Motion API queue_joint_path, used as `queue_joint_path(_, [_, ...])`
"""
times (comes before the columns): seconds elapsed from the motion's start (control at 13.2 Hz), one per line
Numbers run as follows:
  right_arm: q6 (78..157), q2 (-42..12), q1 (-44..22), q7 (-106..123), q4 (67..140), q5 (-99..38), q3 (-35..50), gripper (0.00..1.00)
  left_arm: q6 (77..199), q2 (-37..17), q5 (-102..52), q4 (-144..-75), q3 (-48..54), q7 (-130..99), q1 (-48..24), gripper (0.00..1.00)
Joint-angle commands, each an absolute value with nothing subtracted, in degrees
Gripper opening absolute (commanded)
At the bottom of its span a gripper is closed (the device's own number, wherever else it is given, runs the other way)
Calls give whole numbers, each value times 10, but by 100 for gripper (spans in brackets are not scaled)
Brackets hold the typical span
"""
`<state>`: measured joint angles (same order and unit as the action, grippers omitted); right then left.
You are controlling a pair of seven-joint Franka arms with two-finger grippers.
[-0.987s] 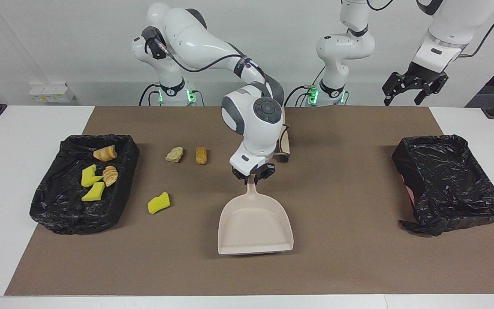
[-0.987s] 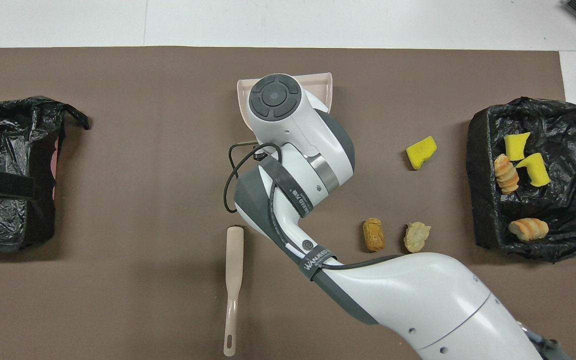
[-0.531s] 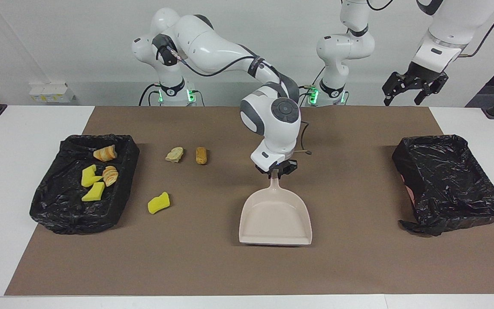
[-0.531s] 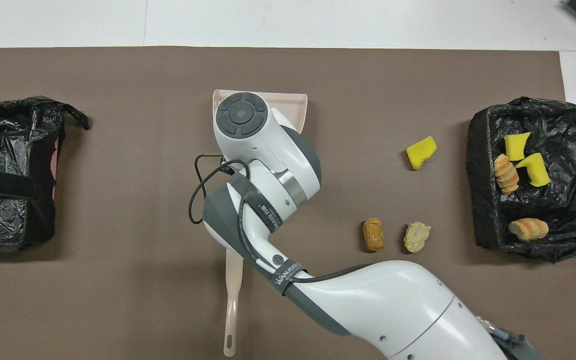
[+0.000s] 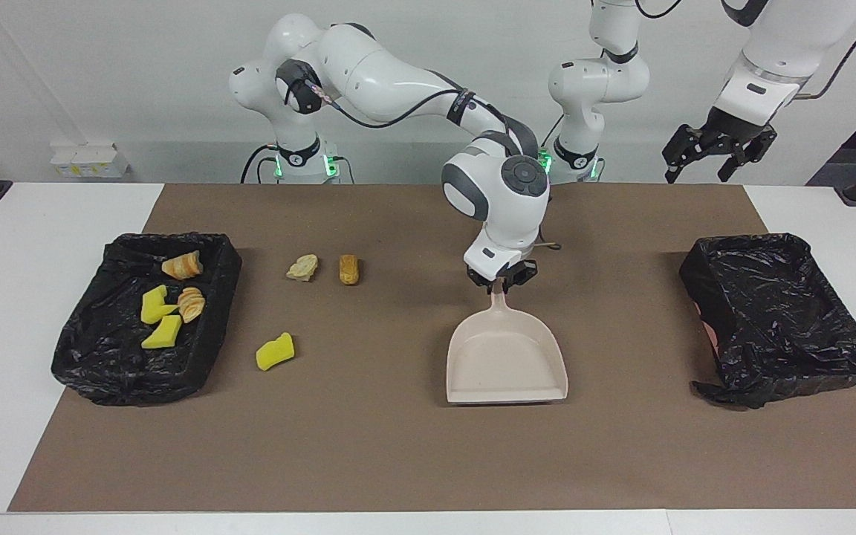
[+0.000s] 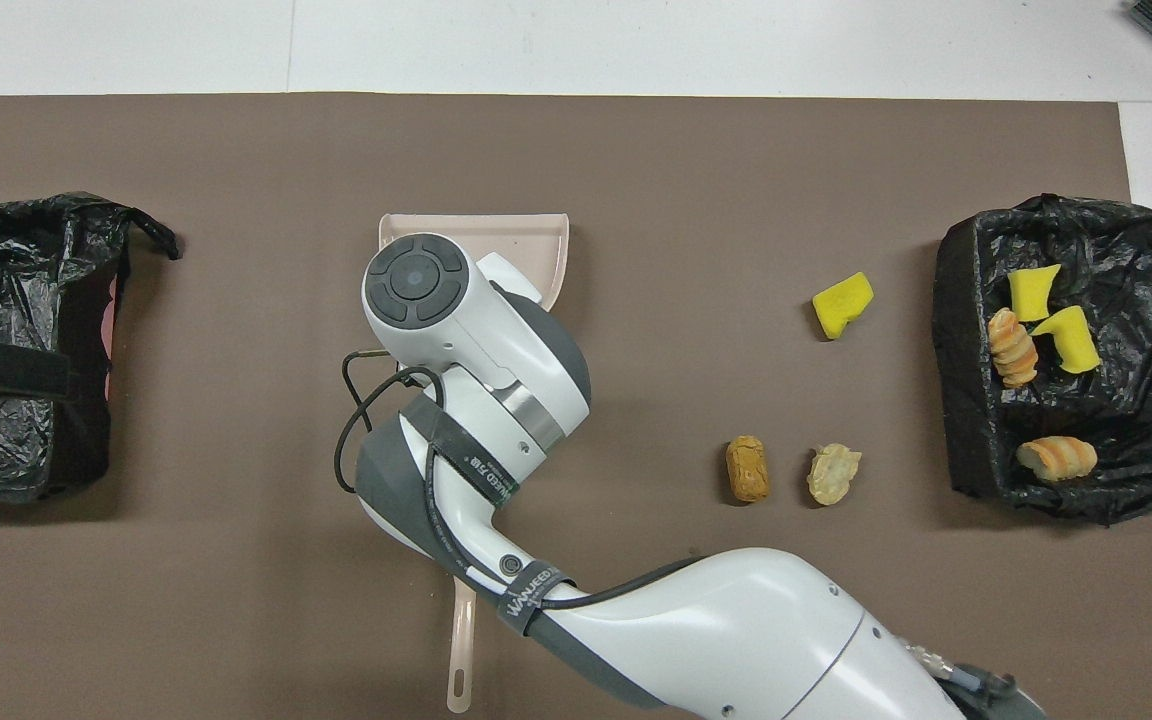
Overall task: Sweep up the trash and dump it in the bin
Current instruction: 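Lower the dustpan onto the table center with the right gripper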
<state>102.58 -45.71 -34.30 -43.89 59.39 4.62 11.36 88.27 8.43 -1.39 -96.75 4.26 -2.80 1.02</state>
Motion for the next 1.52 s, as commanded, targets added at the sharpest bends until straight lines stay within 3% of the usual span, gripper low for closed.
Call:
queue_joint_path(0.0, [1032,-464,-338,-448,582,33,119,18,874,89,-6,-964,47,-23,18,100])
queue_joint_path(0.3, [1059,-464,-344,-453,599,33,119,24,874,89,-6,-964,47,-23,18,100])
queue_joint_path(0.46, [1062,-462,-344,-454,607,33,119,38,874,89,-6,-964,47,-23,18,100])
queue_joint_path(0.68, [1073,-461,-346,-454,607,42,118,41,874,89,-6,-964,47,-23,18,100])
queue_joint_path(0.91, [1077,-432,-338,-464,608,27,118,55,874,89,-6,-964,47,-23,18,100])
queue_joint_path(1.21, [1067,-338,-346,-503,722,29,119,68,874,89,-6,-964,47,-23,18,100])
queue_joint_path(1.44, [1069,-273,-372,-542,829,28,124,69,874,89,-6,-964,47,-23,18,100])
